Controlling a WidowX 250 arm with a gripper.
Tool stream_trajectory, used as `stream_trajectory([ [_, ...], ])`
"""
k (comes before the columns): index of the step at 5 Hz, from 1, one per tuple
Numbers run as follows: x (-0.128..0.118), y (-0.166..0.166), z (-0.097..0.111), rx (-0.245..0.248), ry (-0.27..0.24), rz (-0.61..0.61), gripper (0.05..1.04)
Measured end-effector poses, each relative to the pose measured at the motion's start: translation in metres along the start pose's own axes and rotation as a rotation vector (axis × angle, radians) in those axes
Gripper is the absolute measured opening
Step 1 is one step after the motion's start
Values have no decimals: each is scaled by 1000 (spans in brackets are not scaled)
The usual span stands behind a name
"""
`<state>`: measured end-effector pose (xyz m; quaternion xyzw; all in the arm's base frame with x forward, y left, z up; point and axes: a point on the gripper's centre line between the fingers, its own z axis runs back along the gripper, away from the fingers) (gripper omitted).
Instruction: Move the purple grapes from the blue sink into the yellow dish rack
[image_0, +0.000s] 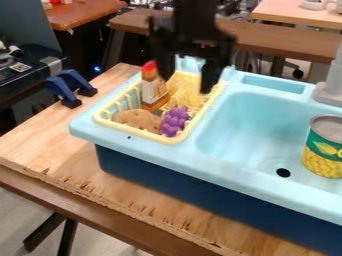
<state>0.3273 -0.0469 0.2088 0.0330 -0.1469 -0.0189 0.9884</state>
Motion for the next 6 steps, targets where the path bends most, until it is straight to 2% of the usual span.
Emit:
stream_trajectory([
  [1, 2, -18, 4, -13, 41, -13, 1003],
  [2, 2, -17, 2, -13, 49, -2, 1003],
  [6, 1, -16, 2, -11, 50, -1, 1002],
])
